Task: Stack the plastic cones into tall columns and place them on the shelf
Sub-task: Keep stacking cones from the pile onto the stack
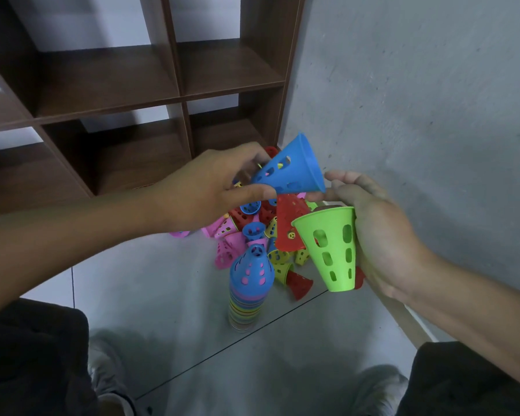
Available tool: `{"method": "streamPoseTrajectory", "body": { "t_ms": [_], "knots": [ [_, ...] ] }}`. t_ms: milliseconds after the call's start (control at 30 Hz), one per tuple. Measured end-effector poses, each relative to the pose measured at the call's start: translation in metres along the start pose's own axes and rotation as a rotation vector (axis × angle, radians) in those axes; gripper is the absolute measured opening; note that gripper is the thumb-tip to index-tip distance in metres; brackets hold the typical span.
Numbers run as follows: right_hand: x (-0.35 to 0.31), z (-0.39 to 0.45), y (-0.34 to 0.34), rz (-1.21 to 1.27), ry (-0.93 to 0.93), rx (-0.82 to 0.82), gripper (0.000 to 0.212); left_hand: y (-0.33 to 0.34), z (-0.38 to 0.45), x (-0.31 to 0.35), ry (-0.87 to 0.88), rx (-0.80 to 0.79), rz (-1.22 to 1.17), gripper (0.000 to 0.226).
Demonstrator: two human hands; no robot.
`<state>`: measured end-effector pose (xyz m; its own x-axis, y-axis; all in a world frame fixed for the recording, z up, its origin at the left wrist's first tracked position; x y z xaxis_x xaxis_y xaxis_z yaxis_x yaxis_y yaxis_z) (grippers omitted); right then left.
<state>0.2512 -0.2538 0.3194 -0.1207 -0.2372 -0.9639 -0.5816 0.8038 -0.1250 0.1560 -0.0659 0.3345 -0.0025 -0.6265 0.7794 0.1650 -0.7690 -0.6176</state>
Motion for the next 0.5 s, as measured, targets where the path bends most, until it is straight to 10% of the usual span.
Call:
{"method": "streamPoseTrajectory", "body": {
  "t_ms": [500],
  "knots": [
    [-0.003, -0.006, -0.002, 0.009, -0.024, 0.043, 0.015, -0.028, -0.011, -0.004, -0.067, 0.050, 0.156, 0.045]
  ]
}}
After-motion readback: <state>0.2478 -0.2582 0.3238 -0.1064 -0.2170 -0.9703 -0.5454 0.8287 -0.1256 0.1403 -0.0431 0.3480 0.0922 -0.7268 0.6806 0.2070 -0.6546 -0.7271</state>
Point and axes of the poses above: each hand's wrist, its own z-axis towards the middle knuckle, its own y-axis out of the palm, x = y × z, the point moved 4 cm from there along z, towards the middle knuckle, and after that the axes turned 9 degrees about -z, right-handed, at the moved point
